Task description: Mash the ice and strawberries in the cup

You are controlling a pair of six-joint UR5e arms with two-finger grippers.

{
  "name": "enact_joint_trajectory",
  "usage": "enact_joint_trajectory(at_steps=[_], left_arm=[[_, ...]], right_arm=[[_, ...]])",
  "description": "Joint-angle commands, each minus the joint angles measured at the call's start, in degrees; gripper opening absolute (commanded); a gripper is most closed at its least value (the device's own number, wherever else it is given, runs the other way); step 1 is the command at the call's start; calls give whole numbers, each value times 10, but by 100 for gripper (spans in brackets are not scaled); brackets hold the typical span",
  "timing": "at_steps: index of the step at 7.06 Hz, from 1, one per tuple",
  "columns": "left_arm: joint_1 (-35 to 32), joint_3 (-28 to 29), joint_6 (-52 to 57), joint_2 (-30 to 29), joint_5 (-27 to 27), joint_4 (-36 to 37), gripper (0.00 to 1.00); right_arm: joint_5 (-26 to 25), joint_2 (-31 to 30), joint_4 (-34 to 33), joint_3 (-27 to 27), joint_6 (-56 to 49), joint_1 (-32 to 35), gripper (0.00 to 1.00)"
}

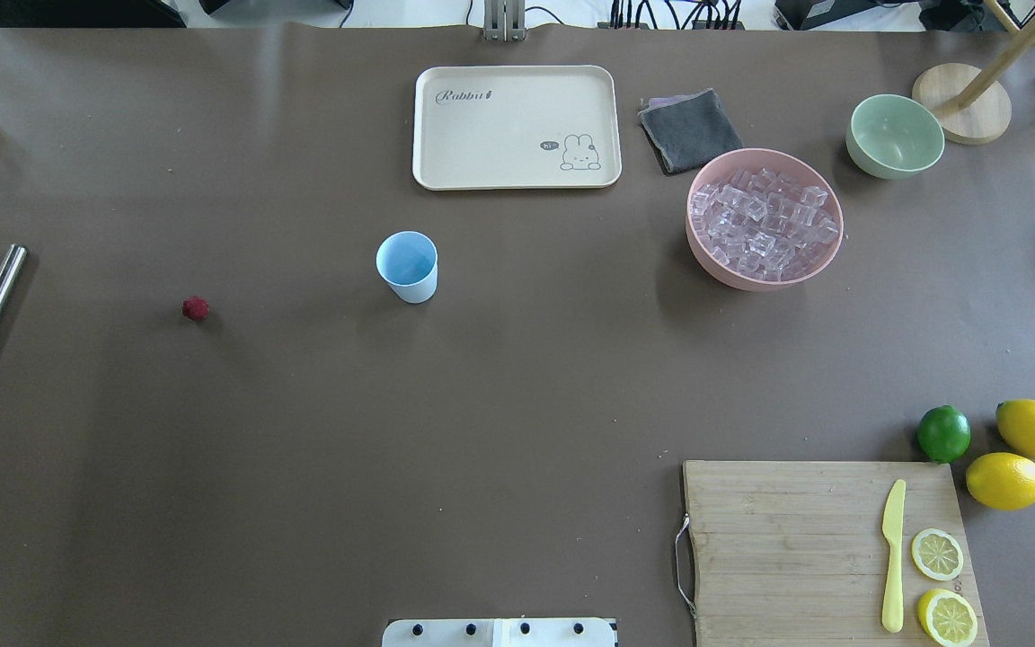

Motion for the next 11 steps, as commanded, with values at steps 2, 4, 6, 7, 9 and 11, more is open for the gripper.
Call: enact_joint_trajectory(at_steps=[2,4,6,7,9,11], left_arm=[[-1,8,46,0,31,22,99],[-15,-16,45,-2,-1,62,99],[-28,-67,47,4,-14,124,99],[-33,-79,46,7,-14,125,99],[-36,-80,47,14,-16,126,99],[-36,-79,46,14,-16,126,99]], right_arm=[[-1,3,0,9,1,-2,100],[-2,12,6,55,27,-55,100],[-5,59,25,101,222,-165,100],[-28,68,77,106,268,-203,100],[-135,88,136,139,412,-337,100],[-249,122,133,129,510,-428,98]])
